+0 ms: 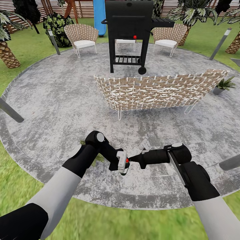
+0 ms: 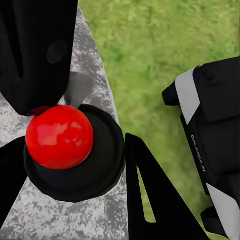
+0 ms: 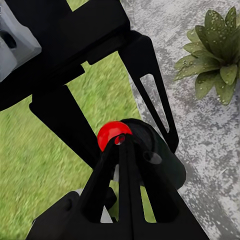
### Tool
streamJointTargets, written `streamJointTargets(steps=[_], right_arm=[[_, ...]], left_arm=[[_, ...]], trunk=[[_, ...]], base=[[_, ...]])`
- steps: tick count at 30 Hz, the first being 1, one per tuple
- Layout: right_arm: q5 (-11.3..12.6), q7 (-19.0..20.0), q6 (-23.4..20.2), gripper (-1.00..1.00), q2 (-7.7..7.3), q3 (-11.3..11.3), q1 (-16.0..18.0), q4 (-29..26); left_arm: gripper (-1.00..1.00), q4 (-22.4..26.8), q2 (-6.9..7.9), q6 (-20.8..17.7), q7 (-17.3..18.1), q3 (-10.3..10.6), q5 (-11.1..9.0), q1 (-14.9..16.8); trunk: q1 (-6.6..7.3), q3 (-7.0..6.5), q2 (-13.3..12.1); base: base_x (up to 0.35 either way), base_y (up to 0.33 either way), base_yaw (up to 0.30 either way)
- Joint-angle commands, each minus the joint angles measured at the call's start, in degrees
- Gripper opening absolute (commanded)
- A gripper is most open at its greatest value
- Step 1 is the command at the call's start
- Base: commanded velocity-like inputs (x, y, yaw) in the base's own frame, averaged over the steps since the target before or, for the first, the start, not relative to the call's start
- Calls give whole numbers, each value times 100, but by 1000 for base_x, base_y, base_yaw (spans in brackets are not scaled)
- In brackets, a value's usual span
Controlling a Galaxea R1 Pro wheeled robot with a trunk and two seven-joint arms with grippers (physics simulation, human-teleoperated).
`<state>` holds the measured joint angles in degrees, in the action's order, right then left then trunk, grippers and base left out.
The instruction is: Pick up the pesticide atomizer in the garden and spray insectifuge to fully cover both potted plants in the garden.
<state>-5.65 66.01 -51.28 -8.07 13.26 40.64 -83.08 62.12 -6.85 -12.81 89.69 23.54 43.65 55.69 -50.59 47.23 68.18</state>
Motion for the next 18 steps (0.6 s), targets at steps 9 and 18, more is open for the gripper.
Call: streamJointTargets(steps=[9, 18], right_arm=[[-59, 52, -21, -100, -3, 1, 5, -7], [-59, 52, -21, -100, -5, 1, 5, -7]], left_arm=[[-100, 10, 0, -55, 31, -12, 35, 3], [-100, 10, 5, -55, 31, -29, 30, 3]], trunk=[[0, 4, 3], [0, 4, 3]], base=[[0, 0, 0], [0, 0, 0]])
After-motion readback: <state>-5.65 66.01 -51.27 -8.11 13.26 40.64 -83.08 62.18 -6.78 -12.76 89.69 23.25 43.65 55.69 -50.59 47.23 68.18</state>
